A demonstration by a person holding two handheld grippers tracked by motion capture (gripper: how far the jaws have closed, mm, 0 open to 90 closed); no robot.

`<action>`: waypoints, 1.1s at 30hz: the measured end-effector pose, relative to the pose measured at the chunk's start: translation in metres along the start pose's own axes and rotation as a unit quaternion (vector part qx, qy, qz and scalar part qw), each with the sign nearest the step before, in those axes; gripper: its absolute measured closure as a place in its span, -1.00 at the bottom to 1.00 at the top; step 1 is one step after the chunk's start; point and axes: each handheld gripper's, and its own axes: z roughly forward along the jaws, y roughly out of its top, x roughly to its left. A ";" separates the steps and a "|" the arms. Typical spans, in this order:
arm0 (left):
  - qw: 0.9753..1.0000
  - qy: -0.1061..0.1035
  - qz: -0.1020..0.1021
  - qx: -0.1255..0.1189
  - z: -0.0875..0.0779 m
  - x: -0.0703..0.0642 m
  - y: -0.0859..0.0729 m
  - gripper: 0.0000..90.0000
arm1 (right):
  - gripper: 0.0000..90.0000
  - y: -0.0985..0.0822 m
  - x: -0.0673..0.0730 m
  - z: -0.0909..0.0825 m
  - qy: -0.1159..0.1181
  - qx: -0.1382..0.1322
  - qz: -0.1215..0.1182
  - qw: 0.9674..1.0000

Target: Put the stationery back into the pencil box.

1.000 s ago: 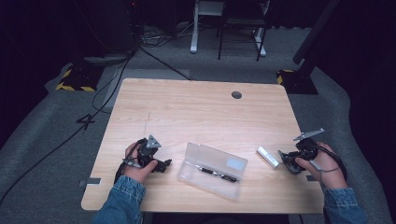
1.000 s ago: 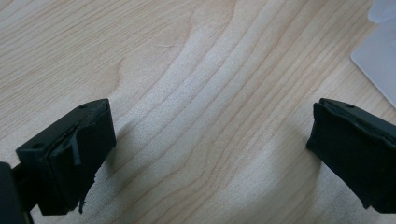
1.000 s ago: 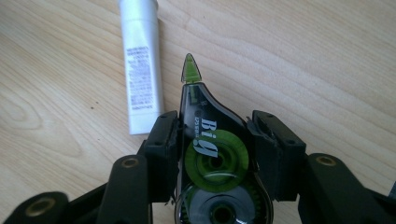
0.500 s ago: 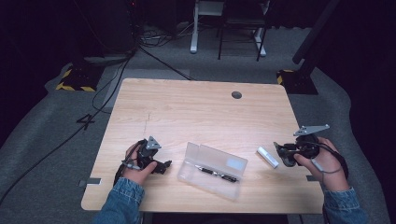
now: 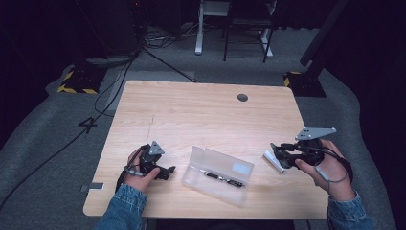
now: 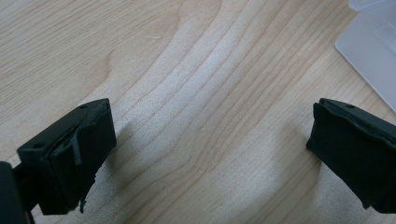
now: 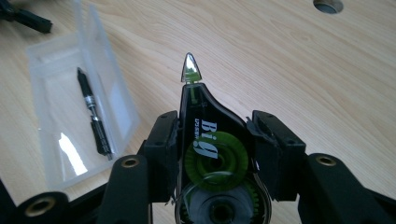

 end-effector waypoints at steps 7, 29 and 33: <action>1.000 -0.002 0.001 0.000 0.000 0.000 0.000 -0.99 | 0.19 0.007 0.018 0.001 0.022 -0.007 -0.023 0.999; 1.000 -0.003 -0.001 -0.002 0.000 -0.001 -0.001 -0.99 | 0.19 0.018 0.069 0.035 0.104 0.003 -0.085 0.991; 1.000 -0.002 0.001 -0.002 0.000 -0.001 -0.001 -0.99 | 0.19 0.017 0.077 0.046 0.115 0.016 -0.094 0.989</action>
